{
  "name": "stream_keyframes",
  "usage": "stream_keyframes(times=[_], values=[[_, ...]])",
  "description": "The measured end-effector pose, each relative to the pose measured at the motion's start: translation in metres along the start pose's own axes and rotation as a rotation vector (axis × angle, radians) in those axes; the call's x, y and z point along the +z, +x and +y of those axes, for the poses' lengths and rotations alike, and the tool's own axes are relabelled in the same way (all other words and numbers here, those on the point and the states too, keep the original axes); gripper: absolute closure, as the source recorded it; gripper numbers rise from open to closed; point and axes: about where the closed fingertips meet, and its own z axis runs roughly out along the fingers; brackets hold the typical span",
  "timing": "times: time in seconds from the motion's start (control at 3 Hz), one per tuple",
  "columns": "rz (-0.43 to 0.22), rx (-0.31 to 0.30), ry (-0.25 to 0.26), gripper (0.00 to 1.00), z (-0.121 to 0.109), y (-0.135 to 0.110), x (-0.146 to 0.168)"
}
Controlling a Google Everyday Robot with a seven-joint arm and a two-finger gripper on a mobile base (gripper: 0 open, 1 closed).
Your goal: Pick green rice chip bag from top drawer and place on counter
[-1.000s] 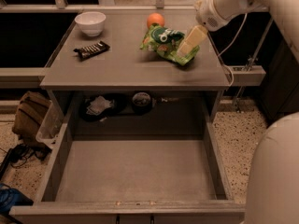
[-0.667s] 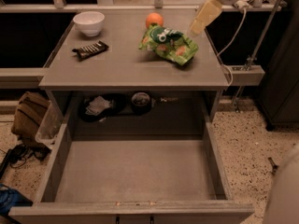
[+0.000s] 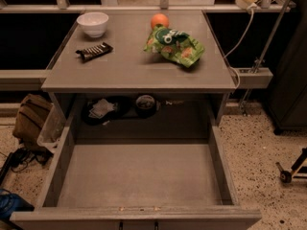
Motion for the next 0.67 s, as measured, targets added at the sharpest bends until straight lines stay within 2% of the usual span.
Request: stream_keyframes(times=[0.33,0.67], values=[[0.051,0.102,0.063,0.0,-0.014,0.054,-0.033],[0.024,0.184,0.122,0.0,-0.012,0.099,-0.059]])
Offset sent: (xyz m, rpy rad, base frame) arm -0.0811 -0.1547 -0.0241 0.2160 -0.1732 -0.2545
